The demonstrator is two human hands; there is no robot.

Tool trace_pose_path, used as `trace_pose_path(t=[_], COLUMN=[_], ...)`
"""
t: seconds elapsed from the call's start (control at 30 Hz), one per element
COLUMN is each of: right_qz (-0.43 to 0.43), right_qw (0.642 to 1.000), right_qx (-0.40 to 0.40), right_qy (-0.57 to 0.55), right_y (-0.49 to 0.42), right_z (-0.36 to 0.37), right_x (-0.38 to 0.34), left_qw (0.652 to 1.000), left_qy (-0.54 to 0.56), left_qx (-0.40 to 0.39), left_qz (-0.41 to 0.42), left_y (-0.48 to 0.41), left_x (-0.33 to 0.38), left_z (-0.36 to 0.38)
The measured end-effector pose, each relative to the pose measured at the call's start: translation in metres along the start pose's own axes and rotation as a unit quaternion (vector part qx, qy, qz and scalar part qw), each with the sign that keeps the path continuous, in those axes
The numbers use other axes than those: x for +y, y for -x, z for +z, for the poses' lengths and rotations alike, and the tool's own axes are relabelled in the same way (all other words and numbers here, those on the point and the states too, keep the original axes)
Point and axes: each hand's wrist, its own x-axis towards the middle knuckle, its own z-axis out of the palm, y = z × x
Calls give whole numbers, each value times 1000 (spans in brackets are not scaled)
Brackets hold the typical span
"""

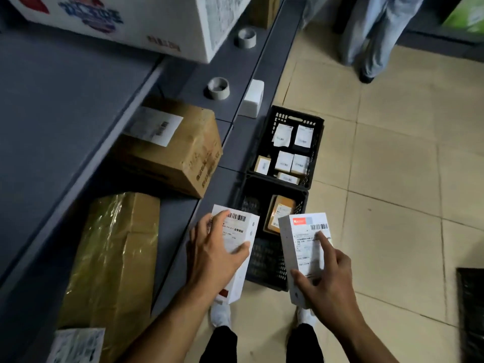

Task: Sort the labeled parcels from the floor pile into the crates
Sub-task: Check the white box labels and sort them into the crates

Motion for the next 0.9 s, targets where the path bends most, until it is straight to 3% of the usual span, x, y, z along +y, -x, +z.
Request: trace_pose_path(t=[0.27,0.5,0.67,0.9], right_qz=[11,5,0,-6], right_qw=[999,997,998,998], right_qx=[-40,-72,-60,-43], right_qy=[10,-3,-12,-36], right_y=[-87,-152,-191,-212], right_z=[68,113,149,177], right_x=[125,207,255,300], left_qw=[998,978,945,921], left_qy=[-24,-155,-232,-284], left_qx=[-35,-138,-230,-251], left_qz=[-38,-22,-15,-89], left_y=[-49,-93,-127,-159], left_x=[-85,-155,-182,-228], left_z=[183,323,425,494])
